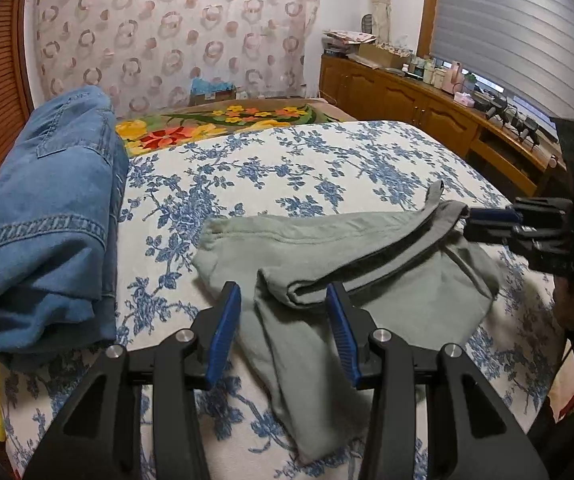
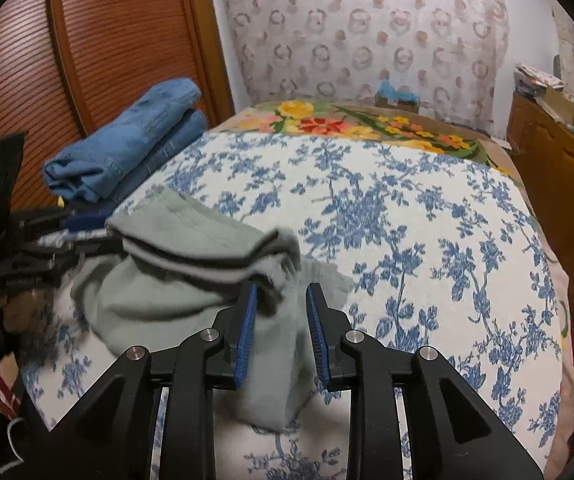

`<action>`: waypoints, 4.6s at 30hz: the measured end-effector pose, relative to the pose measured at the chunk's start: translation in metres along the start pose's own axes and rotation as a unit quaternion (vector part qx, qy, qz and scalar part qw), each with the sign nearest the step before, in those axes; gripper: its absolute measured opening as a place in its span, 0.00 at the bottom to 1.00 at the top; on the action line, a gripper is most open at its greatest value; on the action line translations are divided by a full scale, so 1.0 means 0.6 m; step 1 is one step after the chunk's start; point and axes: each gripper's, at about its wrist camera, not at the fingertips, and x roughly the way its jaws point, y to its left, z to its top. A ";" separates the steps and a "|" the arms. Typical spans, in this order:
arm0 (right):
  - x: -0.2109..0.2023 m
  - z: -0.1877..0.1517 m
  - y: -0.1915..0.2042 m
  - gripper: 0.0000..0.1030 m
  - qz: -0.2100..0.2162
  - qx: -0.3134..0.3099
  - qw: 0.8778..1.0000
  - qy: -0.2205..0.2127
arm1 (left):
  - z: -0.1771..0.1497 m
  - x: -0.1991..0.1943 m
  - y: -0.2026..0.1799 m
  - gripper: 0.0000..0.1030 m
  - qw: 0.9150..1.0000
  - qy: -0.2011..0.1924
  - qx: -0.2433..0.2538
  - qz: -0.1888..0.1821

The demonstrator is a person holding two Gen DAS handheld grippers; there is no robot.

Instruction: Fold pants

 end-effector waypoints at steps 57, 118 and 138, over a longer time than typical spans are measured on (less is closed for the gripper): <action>-0.006 -0.024 -0.020 0.22 -0.027 0.032 0.999 0.026 | -0.048 -0.048 -0.016 0.42 1.000 -0.014 -0.019 -0.001; -0.077 -0.082 0.040 0.07 0.008 0.014 1.000 -0.006 | -0.118 -0.119 -0.027 0.06 0.998 -0.054 -0.032 -0.031; -0.142 -0.175 0.095 0.07 0.025 0.016 0.999 0.018 | -0.202 -0.178 -0.052 0.07 0.998 -0.025 -0.034 -0.043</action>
